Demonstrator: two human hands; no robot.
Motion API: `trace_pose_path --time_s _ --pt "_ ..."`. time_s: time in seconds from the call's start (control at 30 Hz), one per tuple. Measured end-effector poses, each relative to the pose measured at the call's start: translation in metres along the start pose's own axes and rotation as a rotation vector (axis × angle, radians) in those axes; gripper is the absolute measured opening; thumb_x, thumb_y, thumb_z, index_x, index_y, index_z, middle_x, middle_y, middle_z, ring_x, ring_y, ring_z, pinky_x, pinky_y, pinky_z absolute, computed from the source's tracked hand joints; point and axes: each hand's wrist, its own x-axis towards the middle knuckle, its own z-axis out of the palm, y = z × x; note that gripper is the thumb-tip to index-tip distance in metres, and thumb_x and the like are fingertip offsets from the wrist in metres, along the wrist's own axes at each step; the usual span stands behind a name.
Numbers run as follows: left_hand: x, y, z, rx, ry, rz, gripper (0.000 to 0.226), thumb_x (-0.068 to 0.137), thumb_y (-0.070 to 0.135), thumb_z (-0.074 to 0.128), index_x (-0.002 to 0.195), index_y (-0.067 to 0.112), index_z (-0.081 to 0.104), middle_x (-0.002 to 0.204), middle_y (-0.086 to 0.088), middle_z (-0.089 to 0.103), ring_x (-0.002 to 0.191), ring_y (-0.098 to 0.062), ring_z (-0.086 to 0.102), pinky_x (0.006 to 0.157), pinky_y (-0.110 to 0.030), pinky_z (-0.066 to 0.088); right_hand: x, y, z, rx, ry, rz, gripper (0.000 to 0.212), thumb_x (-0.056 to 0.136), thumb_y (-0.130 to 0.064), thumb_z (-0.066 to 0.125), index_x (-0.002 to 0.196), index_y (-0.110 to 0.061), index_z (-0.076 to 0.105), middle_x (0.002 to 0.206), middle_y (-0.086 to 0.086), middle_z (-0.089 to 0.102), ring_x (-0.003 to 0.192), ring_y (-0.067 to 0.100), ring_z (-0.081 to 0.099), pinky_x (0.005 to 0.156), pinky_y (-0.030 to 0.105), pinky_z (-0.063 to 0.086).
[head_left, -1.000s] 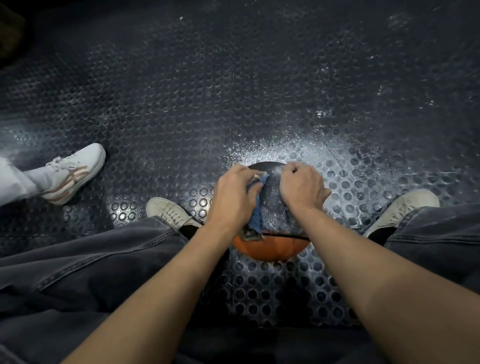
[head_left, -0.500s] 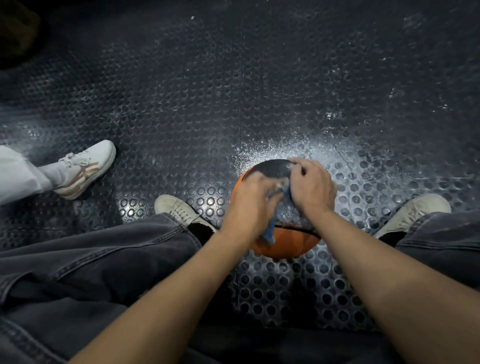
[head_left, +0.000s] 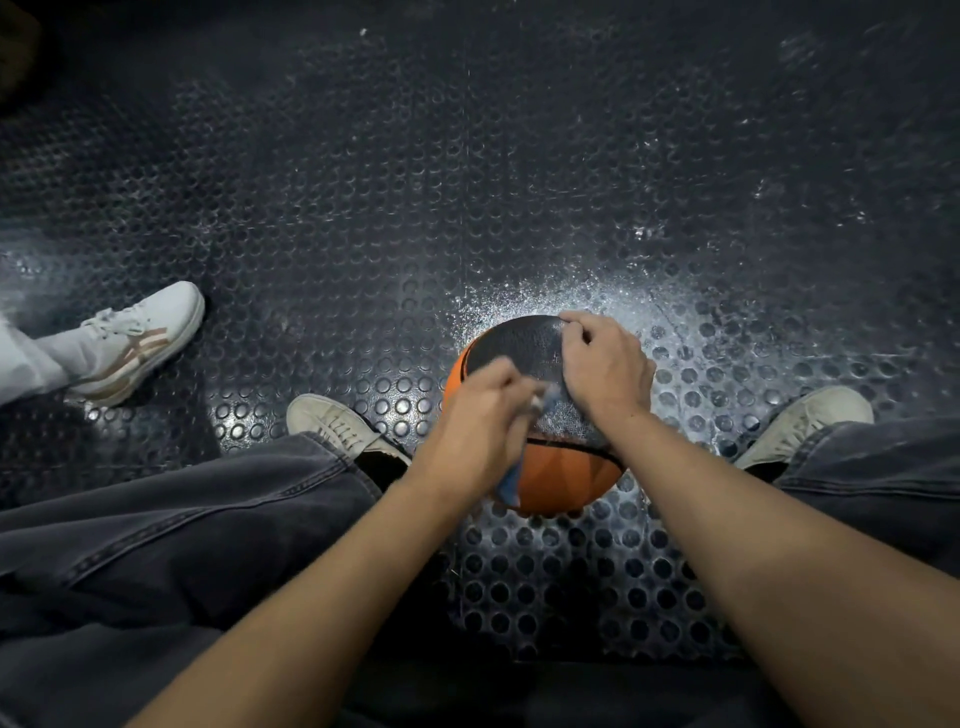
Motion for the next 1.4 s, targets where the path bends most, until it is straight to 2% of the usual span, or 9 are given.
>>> trace_pose_path --time_s 0.13,0.3,0.5,0.63,0.77,0.87,1.07,1.23,1.4 --pt "0.037 -0.009 0.007 0.069 0.156 -0.063 0.018 0.092 0.013 0.057 0.095 0.001 0.071 0.090 -0.006 0.058 0.073 -0.021 0.055 0.067 -0.043 0.052 -0.001 0.000 0.001 0.017 0.049 0.042 0.036 0.102 -0.034 0.039 0.127 -0.032 0.065 0.132 -0.004 0.062 0.104 0.014 0.050 0.107 0.045 0.037" --pt "-0.013 0.007 0.021 0.058 -0.022 0.080 0.024 0.089 0.008 0.052 0.107 0.001 0.066 0.094 -0.009 0.055 0.080 -0.025 0.053 0.067 -0.045 0.048 0.004 0.001 -0.002 0.025 0.031 0.076 0.036 0.102 -0.034 0.038 0.124 -0.033 0.066 0.127 -0.003 0.064 0.103 0.016 0.051 0.103 0.041 0.035" --pt "0.040 -0.008 0.008 0.077 0.153 -0.099 0.021 0.093 0.014 0.053 0.093 0.000 0.068 0.090 -0.007 0.055 0.075 -0.024 0.056 0.070 -0.045 0.050 0.003 -0.007 0.004 0.008 0.036 0.063 0.037 0.101 -0.032 0.038 0.121 -0.029 0.068 0.128 -0.001 0.062 0.107 0.020 0.050 0.101 0.042 0.031" --pt "-0.013 0.003 0.012 0.018 -0.028 0.027 0.023 0.091 0.010 0.053 0.110 0.005 0.065 0.097 -0.008 0.054 0.082 -0.023 0.057 0.072 -0.042 0.050 0.011 -0.009 0.000 0.008 0.015 0.102 0.036 0.100 -0.030 0.036 0.099 -0.029 0.072 0.106 0.004 0.065 0.094 0.024 0.051 0.096 0.042 0.034" --pt "0.005 -0.007 0.007 0.045 0.033 0.037 0.017 0.093 0.012 0.056 0.103 0.005 0.068 0.095 -0.003 0.055 0.079 -0.015 0.055 0.070 -0.039 0.052 0.010 -0.006 0.001 0.005 0.011 0.045 0.039 0.101 -0.034 0.036 0.126 -0.032 0.066 0.126 0.000 0.066 0.103 0.018 0.053 0.104 0.042 0.034" --pt "0.025 -0.008 0.010 0.079 0.169 -0.038 0.016 0.093 0.012 0.056 0.097 0.003 0.069 0.094 -0.006 0.058 0.076 -0.020 0.057 0.067 -0.042 0.053 0.008 -0.007 0.001 0.011 0.039 0.073 0.039 0.102 -0.033 0.036 0.127 -0.030 0.066 0.132 0.001 0.062 0.108 0.020 0.051 0.106 0.044 0.031" --pt "-0.019 0.000 0.019 0.018 -0.001 0.047 0.023 0.093 0.010 0.048 0.108 0.003 0.064 0.094 -0.002 0.052 0.080 -0.022 0.056 0.069 -0.033 0.049 0.008 -0.006 0.000 0.020 0.026 0.078 0.037 0.102 -0.033 0.037 0.121 -0.030 0.069 0.128 0.001 0.064 0.099 0.019 0.050 0.105 0.042 0.036" --pt "0.025 -0.013 0.009 0.050 0.201 -0.076 0.017 0.094 0.013 0.055 0.096 0.002 0.069 0.092 0.000 0.055 0.074 -0.015 0.056 0.067 -0.032 0.053 0.003 -0.005 0.005 0.016 0.058 0.056 0.038 0.101 -0.034 0.038 0.127 -0.030 0.066 0.135 -0.003 0.060 0.116 0.019 0.052 0.108 0.043 0.034" --pt "-0.025 -0.005 0.017 0.020 -0.035 0.103 0.025 0.093 0.013 0.050 0.112 0.004 0.064 0.099 -0.005 0.055 0.085 -0.019 0.055 0.073 -0.035 0.053 0.002 0.003 -0.001 0.024 0.019 0.039 0.035 0.102 -0.035 0.040 0.125 -0.034 0.065 0.131 -0.005 0.061 0.103 0.014 0.048 0.108 0.045 0.036"
